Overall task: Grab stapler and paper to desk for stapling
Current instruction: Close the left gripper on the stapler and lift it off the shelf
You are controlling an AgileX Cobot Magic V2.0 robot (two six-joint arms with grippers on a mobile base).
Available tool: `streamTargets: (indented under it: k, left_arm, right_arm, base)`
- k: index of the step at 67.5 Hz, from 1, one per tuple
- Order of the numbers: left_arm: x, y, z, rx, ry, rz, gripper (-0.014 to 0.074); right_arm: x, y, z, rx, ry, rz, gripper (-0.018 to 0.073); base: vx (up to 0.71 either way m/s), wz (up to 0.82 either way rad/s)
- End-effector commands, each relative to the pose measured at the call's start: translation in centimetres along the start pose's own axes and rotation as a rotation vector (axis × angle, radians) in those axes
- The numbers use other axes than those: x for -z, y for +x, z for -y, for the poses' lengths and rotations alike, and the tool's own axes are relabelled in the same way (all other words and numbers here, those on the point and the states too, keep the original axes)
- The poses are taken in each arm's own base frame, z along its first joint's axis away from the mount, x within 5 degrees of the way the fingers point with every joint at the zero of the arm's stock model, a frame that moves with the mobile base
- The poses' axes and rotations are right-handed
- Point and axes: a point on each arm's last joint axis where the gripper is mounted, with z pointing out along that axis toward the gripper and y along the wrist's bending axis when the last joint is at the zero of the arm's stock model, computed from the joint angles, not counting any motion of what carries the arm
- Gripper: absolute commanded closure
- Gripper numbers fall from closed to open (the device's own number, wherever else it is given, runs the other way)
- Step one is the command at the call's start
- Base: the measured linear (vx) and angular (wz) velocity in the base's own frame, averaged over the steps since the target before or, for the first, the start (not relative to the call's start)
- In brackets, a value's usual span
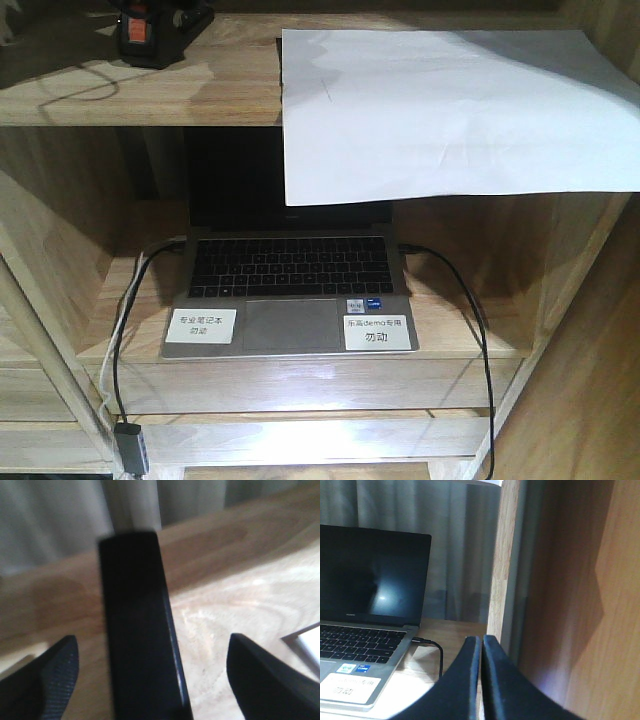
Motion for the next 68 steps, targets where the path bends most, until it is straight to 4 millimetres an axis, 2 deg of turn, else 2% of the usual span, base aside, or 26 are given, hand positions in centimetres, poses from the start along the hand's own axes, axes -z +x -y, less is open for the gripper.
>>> streamTargets:
  k: [1,10,16,33,41,50,68]
  left_arm:
    - [2.5,-1.6,0.0,0.011,0.003,0.123,0.0022]
    - [1.8,-1.4,0.0,0.011,0.004,0.107,0.0058]
    - [1.9,-1.4,0.0,0.011,0.004,0.110,0.0143]
    - [3.0,-2.0,-0.1,0.006,0.002,0.157,0.0602]
    - [4.7,-2.7,-0.3,0.009,0.000,0.211,0.0605]
    - [7.8,-3.3,-0.6,0.015,-0.002,0.281,0.0605]
    - [14.2,-2.7,-0.9,-0.039,0.028,0.274,0.0604]
  right_arm:
    - [0.1,-0.6,0.0,0.009,0.005,0.084,0.0568]
    - [0.1,-0.6,0.0,0.009,0.005,0.084,0.0568]
    - [0.1,-0.6,0.0,0.009,0.005,0.084,0.0568]
    - [0.1,-0.6,0.0,0.009,0.005,0.084,0.0568]
    - [0.1,-0.6,0.0,0.009,0.005,0.084,0.0568]
    - [0.1,-0.6,0.0,0.009,0.005,0.084,0.0568]
    - [0.1,-0.6,0.0,0.009,0.005,0.084,0.0568]
  base:
    - [0.00,0.00]
    - [0.00,0.00]
    - [0.00,0.00]
    - [0.00,0.00]
    - [0.00,0.00]
    - [0.00,0.00]
    - [0.00,0.00]
